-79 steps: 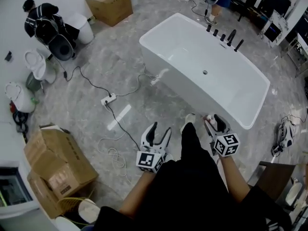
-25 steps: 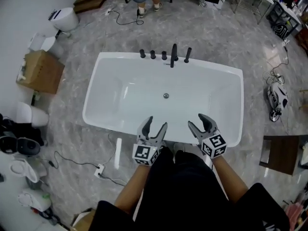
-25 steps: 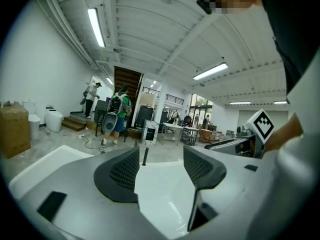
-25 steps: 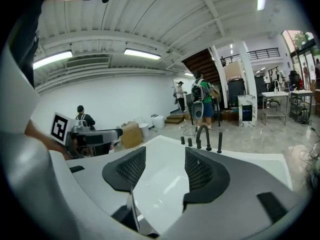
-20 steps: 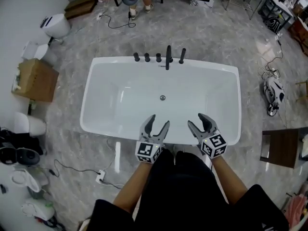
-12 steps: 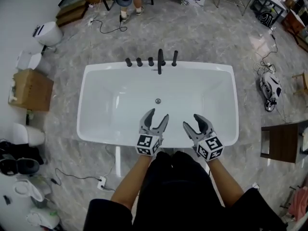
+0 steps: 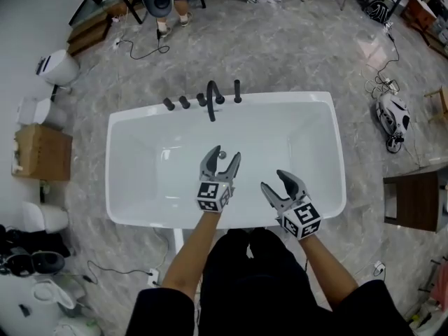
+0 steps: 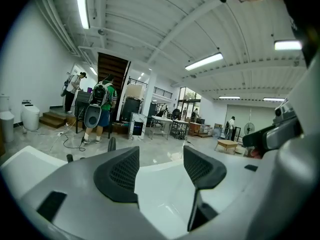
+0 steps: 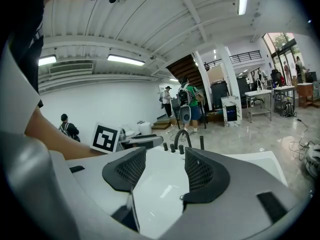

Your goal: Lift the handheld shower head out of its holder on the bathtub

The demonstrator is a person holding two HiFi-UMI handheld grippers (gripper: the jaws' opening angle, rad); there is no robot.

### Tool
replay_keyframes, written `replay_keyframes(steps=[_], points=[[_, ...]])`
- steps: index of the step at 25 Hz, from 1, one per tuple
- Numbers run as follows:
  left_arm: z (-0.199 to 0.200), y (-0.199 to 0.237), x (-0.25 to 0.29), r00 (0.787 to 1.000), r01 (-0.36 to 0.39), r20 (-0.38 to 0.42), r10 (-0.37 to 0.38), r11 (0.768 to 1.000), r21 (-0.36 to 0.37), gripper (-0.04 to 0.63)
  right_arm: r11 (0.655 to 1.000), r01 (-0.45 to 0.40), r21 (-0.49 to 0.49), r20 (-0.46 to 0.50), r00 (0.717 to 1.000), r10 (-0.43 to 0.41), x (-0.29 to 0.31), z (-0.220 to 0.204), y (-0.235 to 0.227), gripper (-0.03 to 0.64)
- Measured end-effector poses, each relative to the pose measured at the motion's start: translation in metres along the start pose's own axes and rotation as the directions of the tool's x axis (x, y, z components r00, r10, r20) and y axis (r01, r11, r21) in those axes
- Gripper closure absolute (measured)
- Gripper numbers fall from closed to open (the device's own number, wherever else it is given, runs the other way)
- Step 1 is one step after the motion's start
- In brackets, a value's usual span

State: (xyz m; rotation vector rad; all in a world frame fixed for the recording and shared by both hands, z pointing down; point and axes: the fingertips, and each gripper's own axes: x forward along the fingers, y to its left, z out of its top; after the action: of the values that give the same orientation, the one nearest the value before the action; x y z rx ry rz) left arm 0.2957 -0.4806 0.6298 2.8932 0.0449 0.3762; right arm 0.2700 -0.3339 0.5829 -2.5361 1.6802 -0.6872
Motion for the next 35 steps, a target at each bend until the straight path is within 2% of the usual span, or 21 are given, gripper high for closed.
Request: replay_keyframes(steps=[4, 10, 14, 20, 25, 32, 35], points=[[-0.018, 0.002, 0.036, 1.000, -0.011, -0.010, 0.011, 0.998, -0.056, 0.342, 1.000, 0.008, 0.026, 0.007, 1.000, -0.008, 0.011, 0.000, -0.023, 0.397], [-0.034, 0.017, 0.094, 0.999, -0.021, -0.031, 0.019, 0.998, -0.059, 0.342, 0.996, 0.029, 0.083, 0.024, 0.999, -0.032, 0.028, -0.006, -0.049, 0.397], [-0.039, 0.029, 0.133, 0.999, -0.011, -0.043, 0.009, 0.999, -0.051, 0.342, 0.994, 0.050, 0.093, 0.017, 0.998, -0.052, 0.041, -0.013, -0.065, 0.397], [-0.043, 0.044, 0.178, 0.999, 0.006, -0.050, -0.006, 1.000, 0.000, 0.342, 0.985, 0.095, 0.142, 0.020, 0.995, -0.099, 0.055, -0.028, -0.100, 0.397], [-0.048, 0.060, 0.206, 0.999, -0.002, -0.054, 0.003, 1.000, 0.024, 0.342, 0.987, 0.119, 0.105, -0.002, 0.993, -0.119, 0.067, -0.039, -0.116, 0.397], [-0.063, 0.077, 0.242, 0.998, -0.006, -0.069, 0.009, 0.999, 0.043, 0.342, 0.981, 0.125, 0.149, -0.012, 0.992, -0.125, 0.078, -0.056, -0.127, 0.396], [-0.070, 0.090, 0.255, 0.996, -0.027, -0.081, 0.025, 0.999, -0.021, 0.337, 0.978, 0.128, 0.162, -0.031, 0.992, -0.125, 0.084, -0.068, -0.128, 0.397]])
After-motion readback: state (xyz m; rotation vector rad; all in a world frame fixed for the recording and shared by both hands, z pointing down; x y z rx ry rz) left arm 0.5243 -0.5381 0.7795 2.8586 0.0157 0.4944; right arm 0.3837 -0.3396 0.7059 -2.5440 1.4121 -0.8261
